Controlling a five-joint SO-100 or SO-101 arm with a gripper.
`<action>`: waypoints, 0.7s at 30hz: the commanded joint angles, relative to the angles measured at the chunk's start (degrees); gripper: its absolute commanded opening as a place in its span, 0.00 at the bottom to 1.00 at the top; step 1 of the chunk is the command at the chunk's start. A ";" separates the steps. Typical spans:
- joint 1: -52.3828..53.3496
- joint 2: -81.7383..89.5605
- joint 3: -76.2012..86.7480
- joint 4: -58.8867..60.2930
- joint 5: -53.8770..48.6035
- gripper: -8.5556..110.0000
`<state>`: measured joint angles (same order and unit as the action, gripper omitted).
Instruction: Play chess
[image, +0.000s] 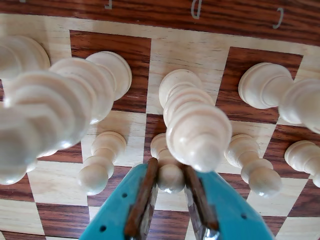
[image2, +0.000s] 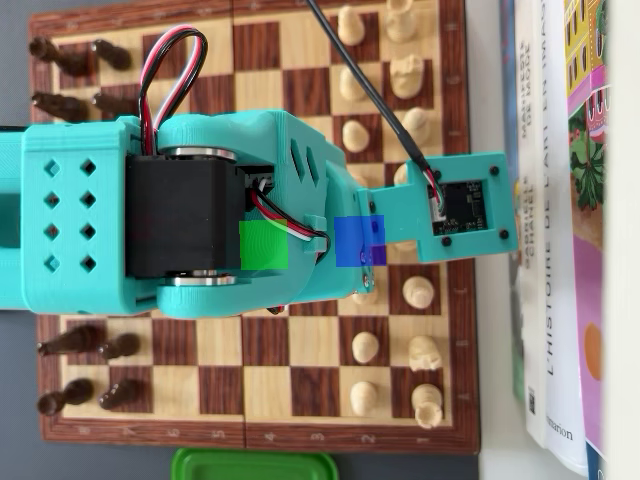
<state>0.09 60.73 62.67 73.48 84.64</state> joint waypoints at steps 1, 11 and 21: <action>0.53 1.14 -2.29 0.09 -0.44 0.13; 0.53 10.90 4.22 1.58 -0.44 0.13; 0.26 22.94 18.19 1.41 -0.26 0.13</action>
<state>0.09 78.31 78.66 75.23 84.55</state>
